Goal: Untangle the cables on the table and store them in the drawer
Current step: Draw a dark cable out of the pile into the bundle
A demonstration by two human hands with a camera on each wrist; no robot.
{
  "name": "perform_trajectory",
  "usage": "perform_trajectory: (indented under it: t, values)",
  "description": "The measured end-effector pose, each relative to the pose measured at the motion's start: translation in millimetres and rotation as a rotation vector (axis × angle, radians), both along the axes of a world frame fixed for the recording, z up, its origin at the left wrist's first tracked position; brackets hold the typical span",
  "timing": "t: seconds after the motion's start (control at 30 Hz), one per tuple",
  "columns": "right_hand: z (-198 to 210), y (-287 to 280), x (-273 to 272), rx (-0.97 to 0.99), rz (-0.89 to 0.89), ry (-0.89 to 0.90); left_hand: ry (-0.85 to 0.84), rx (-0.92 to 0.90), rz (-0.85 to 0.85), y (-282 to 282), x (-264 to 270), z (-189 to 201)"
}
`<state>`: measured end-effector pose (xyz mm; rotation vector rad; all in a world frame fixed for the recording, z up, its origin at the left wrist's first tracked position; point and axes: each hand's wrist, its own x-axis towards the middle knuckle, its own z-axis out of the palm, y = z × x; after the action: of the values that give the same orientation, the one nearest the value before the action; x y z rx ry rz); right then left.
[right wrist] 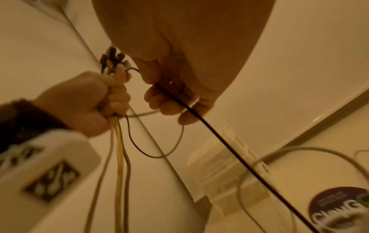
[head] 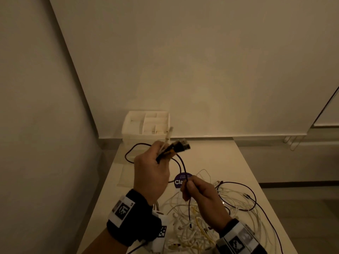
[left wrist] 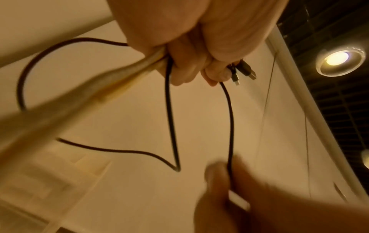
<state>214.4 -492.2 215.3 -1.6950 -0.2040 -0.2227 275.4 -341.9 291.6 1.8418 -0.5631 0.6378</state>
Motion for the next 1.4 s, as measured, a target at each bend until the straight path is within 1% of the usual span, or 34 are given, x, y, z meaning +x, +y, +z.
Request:
perform_trajectory:
  t: [0.1, 0.2, 0.37, 0.43, 0.53, 0.63, 0.73, 0.8, 0.93, 1.07, 1.17, 1.23, 1.3, 1.4]
  values:
    - [-21.7, 1.9, -6.5, -0.051, -0.046, 0.044, -0.014, -0.052, 0.115, 13.3, 8.1, 9.4]
    - [-31.8, 1.4, -12.6, -0.036, -0.063, 0.095, 0.006, -0.101, 0.166, 26.0, 8.8, 12.3]
    - [-41.3, 9.9, -9.3, 0.031, -0.104, 0.162, 0.055, -0.125, 0.165, 35.5, 4.7, 10.4]
    - [-47.2, 9.9, 1.1, 0.073, -0.171, 0.176, 0.064, -0.136, 0.134, 34.3, 1.6, 7.7]
    - [-51.9, 4.6, 21.5, 0.177, -0.264, 0.186, 0.049, -0.096, 0.107, 35.5, -4.4, 3.7]
    - [-47.3, 0.8, 30.0, 0.228, -0.275, 0.131, 0.066, -0.113, 0.116, 45.1, -2.8, -1.5]
    - [-39.9, -0.9, 36.4, 0.328, -0.294, 0.095, 0.1, -0.097, 0.109, 53.5, -1.6, -9.1]
    - [-37.2, 0.8, 42.0, 0.418, -0.312, 0.099, 0.141, -0.081, 0.113, 56.9, -2.3, -14.4]
    - [-23.1, 1.7, 46.4, 0.647, -0.272, 0.103, 0.197, -0.07, 0.12, 62.9, -2.8, -18.6]
    - [-12.0, -1.5, 43.8, 0.716, -0.218, 0.142, 0.22, -0.073, 0.131, 71.8, -0.2, -21.1]
    - [-15.1, -1.1, 42.5, 0.653, -0.228, 0.186, 0.2, -0.07, 0.128, 74.7, 0.0, -22.3]
    - [-20.8, -0.8, 42.3, 0.551, -0.25, 0.183, 0.189, -0.077, 0.13, 72.6, -1.6, -21.7]
    - [-27.3, 0.8, 41.5, 0.385, -0.262, 0.163, 0.19, -0.1, 0.136, 70.8, -2.9, -20.0]
    - [-40.1, 0.9, 36.4, 0.065, -0.247, 0.091, 0.172, -0.168, 0.161, 70.3, 0.0, -13.7]
